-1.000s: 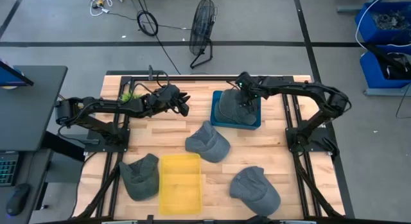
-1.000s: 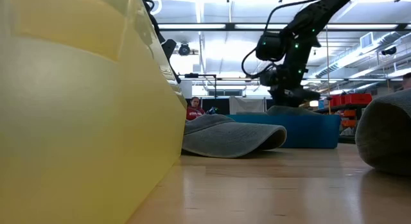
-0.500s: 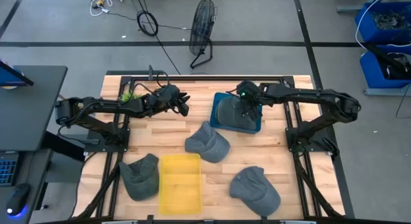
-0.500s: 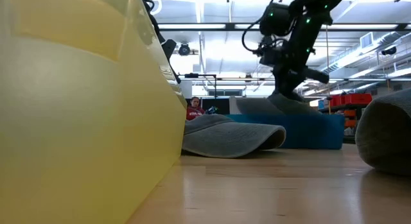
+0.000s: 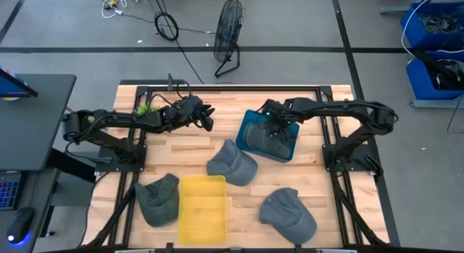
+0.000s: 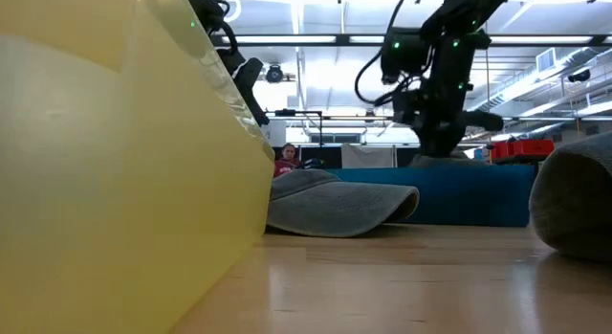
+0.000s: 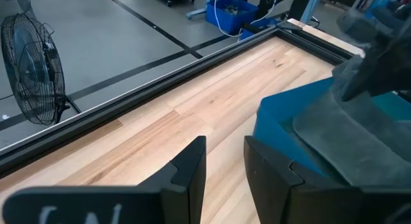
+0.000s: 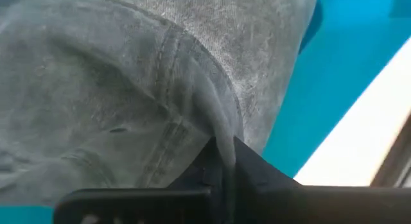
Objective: Pick & Place hat
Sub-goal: Put the top dark gray cap into the blue bin, then put the top gray cap into the yellow bin
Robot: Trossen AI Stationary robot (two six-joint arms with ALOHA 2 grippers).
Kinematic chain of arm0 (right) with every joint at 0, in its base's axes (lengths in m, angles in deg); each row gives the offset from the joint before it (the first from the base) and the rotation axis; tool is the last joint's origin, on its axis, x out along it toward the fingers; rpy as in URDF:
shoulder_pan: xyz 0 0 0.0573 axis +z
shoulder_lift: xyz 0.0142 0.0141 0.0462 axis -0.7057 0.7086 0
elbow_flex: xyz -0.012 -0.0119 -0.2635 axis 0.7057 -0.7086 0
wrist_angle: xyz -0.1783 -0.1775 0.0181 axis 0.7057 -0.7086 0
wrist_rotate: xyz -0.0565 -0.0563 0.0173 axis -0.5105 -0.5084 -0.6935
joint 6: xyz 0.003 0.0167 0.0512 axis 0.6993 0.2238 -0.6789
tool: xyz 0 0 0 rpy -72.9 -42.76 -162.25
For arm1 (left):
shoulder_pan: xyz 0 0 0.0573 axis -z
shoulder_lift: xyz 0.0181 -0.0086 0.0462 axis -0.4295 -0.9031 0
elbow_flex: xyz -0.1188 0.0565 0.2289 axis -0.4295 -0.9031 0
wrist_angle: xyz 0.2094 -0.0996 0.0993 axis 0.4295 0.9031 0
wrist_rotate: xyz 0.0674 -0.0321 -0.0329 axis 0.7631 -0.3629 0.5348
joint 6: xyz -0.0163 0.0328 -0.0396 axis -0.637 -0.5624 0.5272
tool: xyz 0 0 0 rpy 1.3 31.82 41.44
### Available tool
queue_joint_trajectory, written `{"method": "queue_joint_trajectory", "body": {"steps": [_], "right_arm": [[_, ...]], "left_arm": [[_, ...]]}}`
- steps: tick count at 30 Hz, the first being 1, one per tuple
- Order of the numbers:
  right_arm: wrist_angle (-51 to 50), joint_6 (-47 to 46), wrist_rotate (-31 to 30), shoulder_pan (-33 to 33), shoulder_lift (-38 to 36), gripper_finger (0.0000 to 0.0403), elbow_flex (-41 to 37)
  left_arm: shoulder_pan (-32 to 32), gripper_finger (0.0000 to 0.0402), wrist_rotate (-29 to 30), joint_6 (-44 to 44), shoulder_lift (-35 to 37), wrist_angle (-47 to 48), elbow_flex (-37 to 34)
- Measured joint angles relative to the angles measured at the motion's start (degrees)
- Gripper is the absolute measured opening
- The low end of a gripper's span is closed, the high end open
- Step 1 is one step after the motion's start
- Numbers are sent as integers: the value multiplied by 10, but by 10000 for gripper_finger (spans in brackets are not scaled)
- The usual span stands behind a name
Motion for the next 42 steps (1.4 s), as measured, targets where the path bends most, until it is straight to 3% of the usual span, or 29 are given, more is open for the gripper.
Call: {"method": "queue_joint_trajectory", "body": {"steps": [8,16,25,28,31,35,38,42], "right_arm": [[101,59,-185,-45,50,30,0],[233,107,-205,-124,46,84,0],[164,130,-248,-113,-23,140,0],[152,86,-253,-93,-69,146,0],[155,14,-200,-61,-122,148,0],[161,-66,-32,-8,-177,148,0],[166,-124,87,33,-185,148,0],[197,-151,147,106,-151,140,0]], "left_arm": [[-1,110,0,-3,0,0,0],[-1,110,0,-18,0,0,0],[-15,110,0,-16,5,1,0],[-16,110,0,-29,23,0,0],[-9,110,0,-61,51,1,0],[8,110,-5,-79,96,11,0],[19,110,-44,-71,130,43,0],[31,110,-77,-46,160,74,0]]}}
